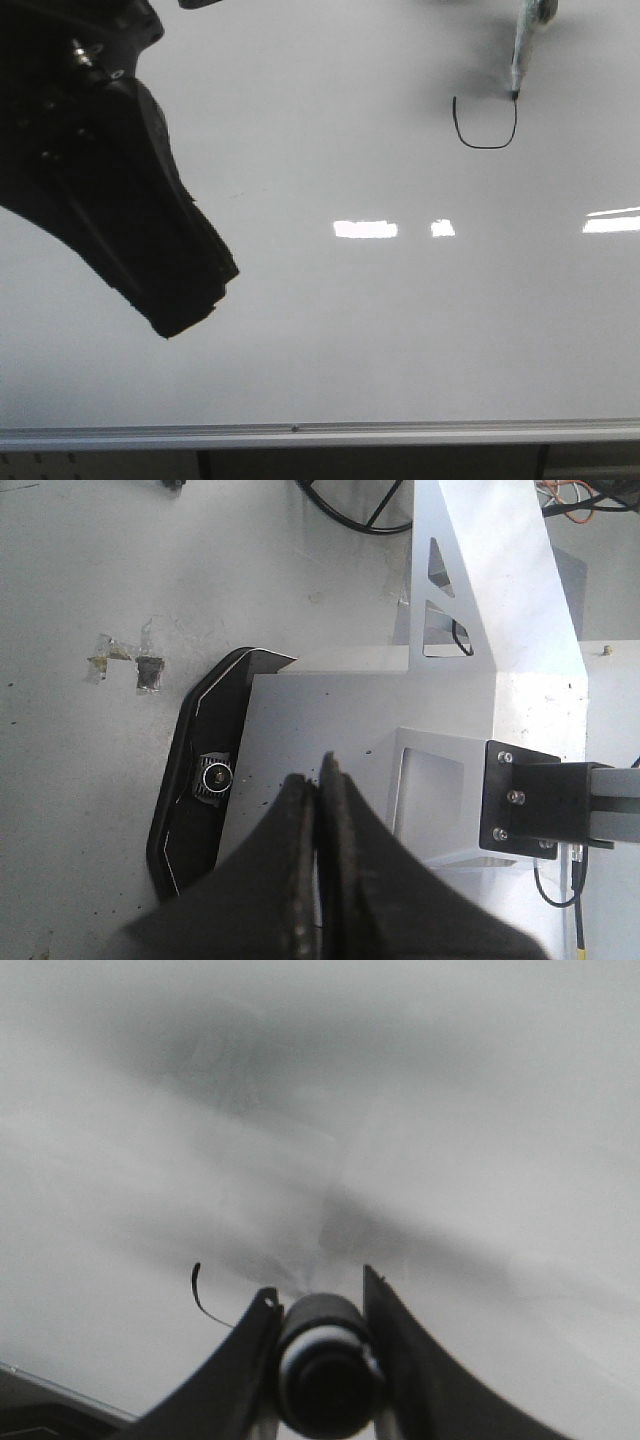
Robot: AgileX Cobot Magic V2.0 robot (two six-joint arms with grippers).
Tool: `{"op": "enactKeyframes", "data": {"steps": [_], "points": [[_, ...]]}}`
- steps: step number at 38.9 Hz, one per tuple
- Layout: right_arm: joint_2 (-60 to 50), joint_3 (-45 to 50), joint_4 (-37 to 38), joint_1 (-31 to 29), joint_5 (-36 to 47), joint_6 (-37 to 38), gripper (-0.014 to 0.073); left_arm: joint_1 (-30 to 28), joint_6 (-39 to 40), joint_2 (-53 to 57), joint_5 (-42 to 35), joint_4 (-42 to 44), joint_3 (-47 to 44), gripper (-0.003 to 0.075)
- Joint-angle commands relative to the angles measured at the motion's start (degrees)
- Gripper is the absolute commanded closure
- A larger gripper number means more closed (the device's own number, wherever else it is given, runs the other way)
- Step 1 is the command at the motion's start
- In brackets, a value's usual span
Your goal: Write number 0 on whiteboard
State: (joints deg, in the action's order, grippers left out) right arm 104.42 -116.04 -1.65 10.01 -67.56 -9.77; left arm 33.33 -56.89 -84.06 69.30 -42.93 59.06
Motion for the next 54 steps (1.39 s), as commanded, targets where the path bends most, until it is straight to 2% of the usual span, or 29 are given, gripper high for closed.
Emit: {"op": "enactKeyframes", "data": {"steps": [1,17,29,36,46,54], "points": [[-2.8,-4.0,0.8,-0.3,4.7,-0.1,0.0652,0.4,0.0,2.1,2.2,-3.3,1.9,0.074],[-2.2,-4.7,-7.0,-0.1,7.3,-0.2,0.0652,0.4,0.0,2.1,2.2,-3.3,1.9,0.074],[1.2,-4.7,-7.5,2.0,4.9,-0.2,0.0652,0.4,0.0,2.1,2.2,-3.3,1.9,0.074],[0.9,-4.7,-8.6,2.6,-0.2,-1.1,0.0653,0.4,0.0,2.1,2.3,-3.3,1.9,0.074],[-3.1,-4.7,-17.2,2.5,-8.7,-5.4,0.0653,0.4,0.0,2.1,2.3,-3.3,1.9,0.074],[-6.1,-4.5,-19.9,2.5,-9.0,-5.7,0.0653,0.4,0.0,2.1,2.3,-3.3,1.9,0.074]]}}
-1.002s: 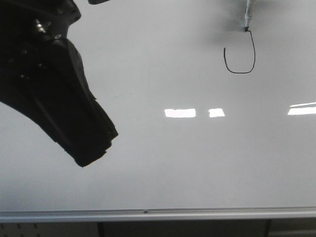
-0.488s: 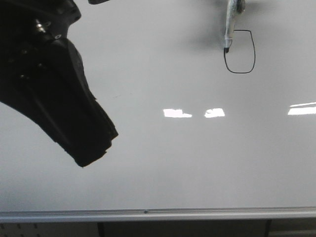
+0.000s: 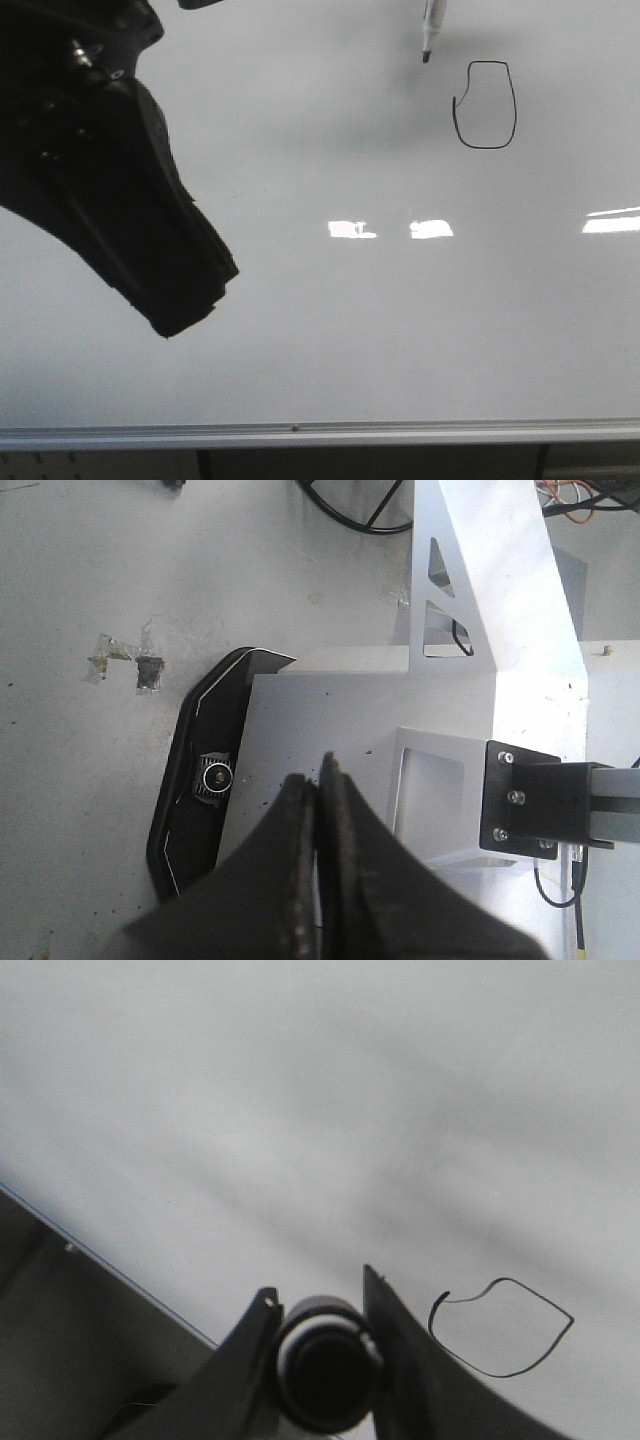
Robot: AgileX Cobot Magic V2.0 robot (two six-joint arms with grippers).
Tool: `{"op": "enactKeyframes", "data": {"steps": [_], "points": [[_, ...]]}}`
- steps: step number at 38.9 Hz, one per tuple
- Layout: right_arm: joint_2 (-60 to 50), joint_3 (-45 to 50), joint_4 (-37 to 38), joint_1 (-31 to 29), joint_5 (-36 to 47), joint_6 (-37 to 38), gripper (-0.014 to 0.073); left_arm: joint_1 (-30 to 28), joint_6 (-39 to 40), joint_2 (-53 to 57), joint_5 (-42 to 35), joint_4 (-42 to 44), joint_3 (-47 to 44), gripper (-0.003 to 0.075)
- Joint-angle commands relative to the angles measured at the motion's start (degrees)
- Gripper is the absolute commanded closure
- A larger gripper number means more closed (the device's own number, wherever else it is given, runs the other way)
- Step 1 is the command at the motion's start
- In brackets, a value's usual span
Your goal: Write number 0 on whiteboard
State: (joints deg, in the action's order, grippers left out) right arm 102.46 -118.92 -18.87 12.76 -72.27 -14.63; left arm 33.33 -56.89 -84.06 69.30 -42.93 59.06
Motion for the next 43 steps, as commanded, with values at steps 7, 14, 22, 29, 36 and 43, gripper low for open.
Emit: {"op": "enactKeyframes", "data": {"steps": [7,14,22,29,36,43], "points": [[-9.0,3.5,-6.2,-0.3,-4.4,-1.4,0.0653,0.4,0.0,2.1,1.6,-3.8,1.9,0.0738],[-17.5,16.6,-9.6,-0.3,-4.3,-5.0,0.0653,0.4,0.0,2.1,0.5,-6.0,2.4,0.0669],[-28.0,34.9,-17.6,-0.3,-1.8,-10.2,0.0653,0.4,0.0,2.1,0.5,-9.4,4.8,0.0253],[-33.1,46.7,-24.4,-0.3,0.9,-15.0,0.0653,0.4,-1.2,2.1,0.4,-14.1,6.1,0.0115],[-33.5,52.0,-34.4,-0.3,0.9,-21.1,0.0653,0.4,-4.6,2.1,2.7,-17.9,6.1,0.0174],[-33.5,52.7,-39.6,-0.3,0.9,-23.7,0.0653,0.4,-5.8,2.1,3.1,-19.6,6.1,0.0255]]}}
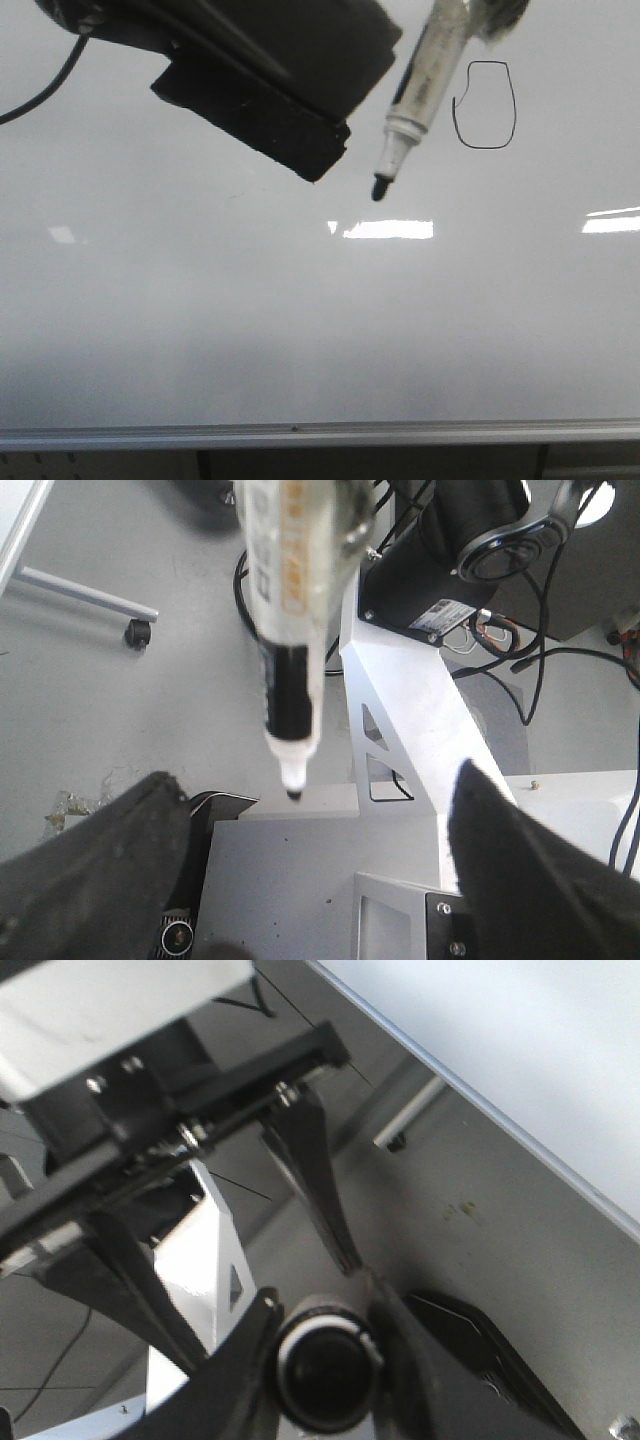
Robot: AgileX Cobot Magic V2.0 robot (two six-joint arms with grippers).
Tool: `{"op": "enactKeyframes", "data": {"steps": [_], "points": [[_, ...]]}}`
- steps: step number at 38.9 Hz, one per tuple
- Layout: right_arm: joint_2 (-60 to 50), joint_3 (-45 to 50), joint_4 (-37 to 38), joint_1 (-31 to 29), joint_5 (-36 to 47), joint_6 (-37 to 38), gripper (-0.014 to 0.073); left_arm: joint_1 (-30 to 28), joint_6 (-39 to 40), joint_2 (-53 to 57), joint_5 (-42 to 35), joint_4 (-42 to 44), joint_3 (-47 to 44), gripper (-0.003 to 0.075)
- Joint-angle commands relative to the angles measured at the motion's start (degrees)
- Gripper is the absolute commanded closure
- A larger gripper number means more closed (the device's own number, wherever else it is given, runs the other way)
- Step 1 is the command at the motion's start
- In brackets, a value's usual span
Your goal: Write number 0 on whiteboard
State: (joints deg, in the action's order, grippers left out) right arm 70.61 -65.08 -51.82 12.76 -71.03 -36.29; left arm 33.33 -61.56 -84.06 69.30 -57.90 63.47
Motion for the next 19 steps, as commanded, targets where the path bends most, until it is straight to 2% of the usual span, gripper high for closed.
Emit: {"op": "enactKeyframes", "data": {"steps": [1,12,16,19], "points": [[-1.6,-1.1,-7.2,-0.3,-0.4,-2.4,0.0653,0.4,-1.1,2.1,3.1,-4.7,1.7,0.0266],[-1.3,-1.1,-9.3,-0.1,-0.6,-3.2,0.0653,0.4,-1.4,2.1,3.1,-7.4,1.7,0.0369],[-1.3,-1.1,-9.5,-0.1,-0.5,-3.2,0.0653,0.4,-1.4,2.1,3.1,-7.9,1.7,0.0444],[-1.3,-1.1,-9.5,-0.1,-0.4,-3.2,0.0653,0.4,-1.4,2.1,3.1,-8.8,1.7,0.0529]]}}
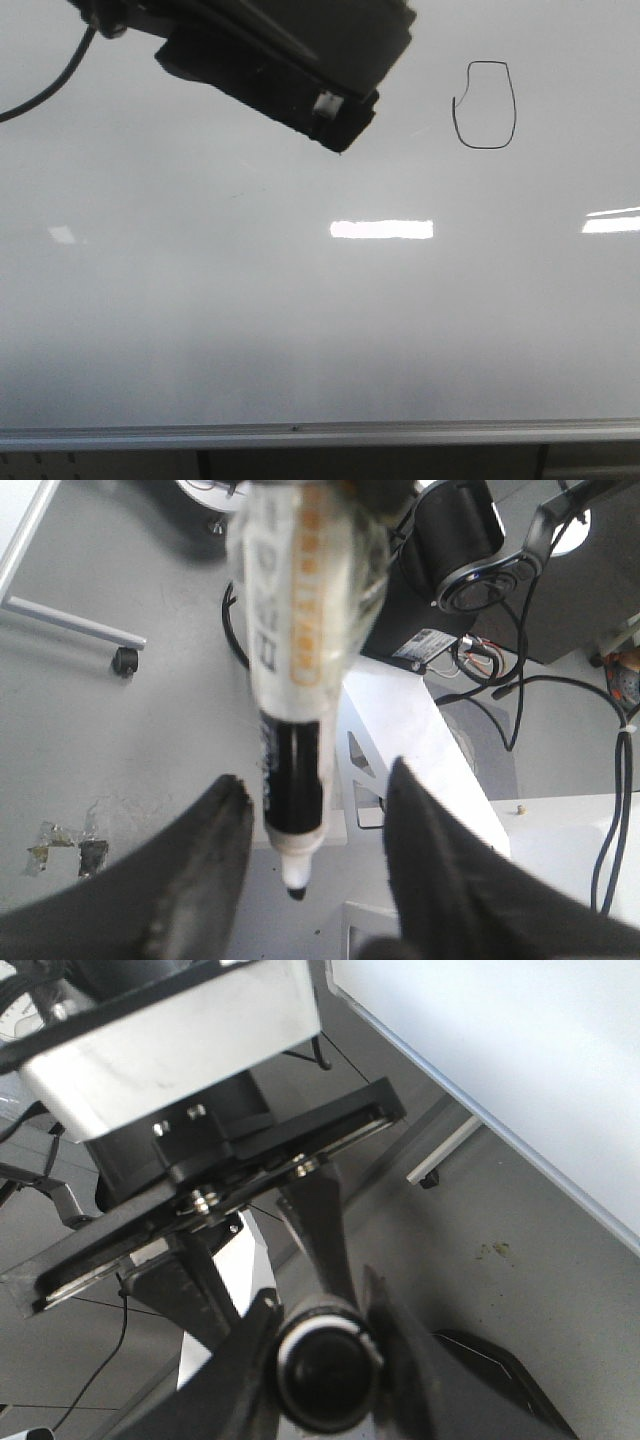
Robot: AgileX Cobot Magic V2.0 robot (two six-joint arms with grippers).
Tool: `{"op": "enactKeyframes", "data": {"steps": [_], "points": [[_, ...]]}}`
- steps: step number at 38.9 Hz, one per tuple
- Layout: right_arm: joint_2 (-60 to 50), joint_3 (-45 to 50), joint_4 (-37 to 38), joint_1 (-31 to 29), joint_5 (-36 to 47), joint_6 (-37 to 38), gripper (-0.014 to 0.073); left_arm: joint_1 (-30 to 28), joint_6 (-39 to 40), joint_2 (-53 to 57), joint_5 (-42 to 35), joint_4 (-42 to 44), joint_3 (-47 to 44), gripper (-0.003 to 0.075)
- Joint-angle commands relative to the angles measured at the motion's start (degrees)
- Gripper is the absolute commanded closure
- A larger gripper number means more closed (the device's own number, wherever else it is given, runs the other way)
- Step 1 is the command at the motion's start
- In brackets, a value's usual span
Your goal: Write number 0 on whiteboard
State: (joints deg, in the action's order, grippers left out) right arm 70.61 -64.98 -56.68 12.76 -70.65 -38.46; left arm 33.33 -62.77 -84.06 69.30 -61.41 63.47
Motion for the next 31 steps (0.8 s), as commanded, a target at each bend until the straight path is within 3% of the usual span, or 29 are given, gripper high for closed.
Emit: {"op": "enactKeyframes", "data": {"steps": [1,7,16,20,26,31], "points": [[-1.3,-1.2,-4.7,-0.1,-0.8,-1.0,0.0653,0.4,-0.2,2.1,3.1,-5.6,1.7,0.0563],[-1.3,-1.2,-4.7,-0.1,-0.6,-1.0,0.0653,0.4,-1.9,2.1,3.1,-8.1,1.7,0.0741],[-1.3,-1.2,-4.7,-0.1,-0.2,-1.0,0.0639,0.4,-3.2,2.1,3.1,-8.7,1.7,0.074],[-1.3,-1.2,-4.7,-0.1,0.7,-1.1,0.0484,0.4,-3.2,2.1,3.1,-7.6,1.7,0.074],[-1.5,-1.5,-4.7,-0.1,2.6,-2.7,0.0156,0.4,-3.2,2.1,3.1,-4.6,1.7,0.074],[-3.3,-1.5,-4.9,-0.1,5.0,-5.9,0.012,0.4,-3.0,2.1,1.4,-1.6,1.7,0.074]]}}
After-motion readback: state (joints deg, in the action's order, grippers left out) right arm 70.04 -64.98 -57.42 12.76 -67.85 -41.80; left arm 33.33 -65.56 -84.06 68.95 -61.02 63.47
